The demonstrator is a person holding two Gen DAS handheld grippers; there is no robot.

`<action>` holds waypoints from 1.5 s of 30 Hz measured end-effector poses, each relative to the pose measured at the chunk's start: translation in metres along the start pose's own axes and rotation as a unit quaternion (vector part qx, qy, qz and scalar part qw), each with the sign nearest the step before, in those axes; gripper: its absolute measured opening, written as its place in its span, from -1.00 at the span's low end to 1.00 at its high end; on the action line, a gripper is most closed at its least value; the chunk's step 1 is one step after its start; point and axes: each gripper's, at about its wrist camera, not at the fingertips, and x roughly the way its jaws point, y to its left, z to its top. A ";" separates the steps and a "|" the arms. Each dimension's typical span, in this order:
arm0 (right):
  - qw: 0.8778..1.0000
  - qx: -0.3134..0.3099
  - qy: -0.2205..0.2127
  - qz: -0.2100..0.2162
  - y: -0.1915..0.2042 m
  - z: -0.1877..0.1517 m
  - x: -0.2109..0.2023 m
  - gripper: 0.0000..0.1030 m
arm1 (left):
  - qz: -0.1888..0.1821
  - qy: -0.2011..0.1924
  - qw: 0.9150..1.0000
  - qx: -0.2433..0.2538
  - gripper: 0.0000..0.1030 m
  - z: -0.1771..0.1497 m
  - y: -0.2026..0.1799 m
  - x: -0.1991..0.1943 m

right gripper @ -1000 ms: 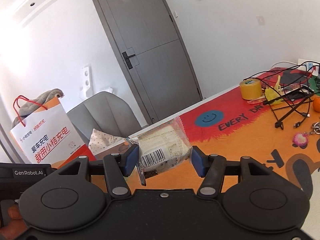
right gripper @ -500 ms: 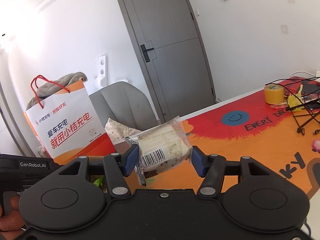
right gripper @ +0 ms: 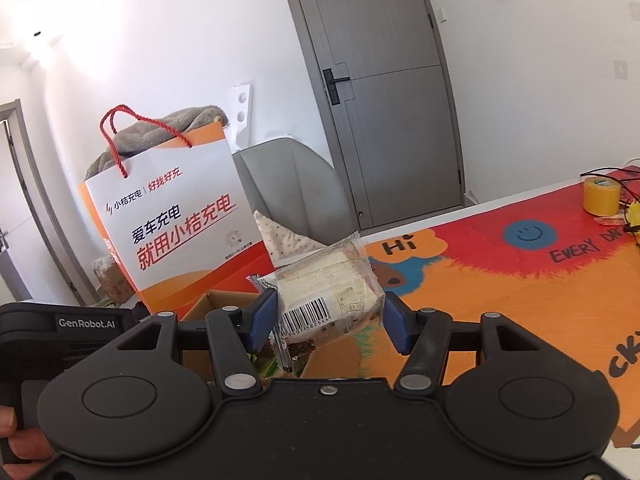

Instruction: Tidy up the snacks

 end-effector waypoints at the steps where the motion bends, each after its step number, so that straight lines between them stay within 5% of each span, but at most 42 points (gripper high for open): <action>1: 1.000 -0.002 0.001 0.000 0.003 0.000 0.002 0.09 | 0.002 -0.002 1.000 0.000 -0.29 0.001 0.002 -0.001; 16: 0.998 -0.028 0.038 0.038 0.053 -0.002 0.032 0.10 | 0.019 -0.021 0.999 -0.033 0.23 0.010 0.042 -0.027; 23: 0.991 0.020 0.075 0.106 0.061 -0.005 0.045 0.22 | 0.029 -0.023 0.998 -0.051 0.49 0.011 0.058 -0.028; 29: 0.994 0.036 0.070 0.080 0.043 -0.002 0.032 0.24 | 0.027 -0.020 0.999 -0.040 0.64 0.008 0.048 -0.027; 45: 0.995 0.083 0.052 0.020 -0.029 -0.007 -0.016 0.69 | 0.031 -0.005 0.999 0.026 0.89 -0.020 -0.012 -0.024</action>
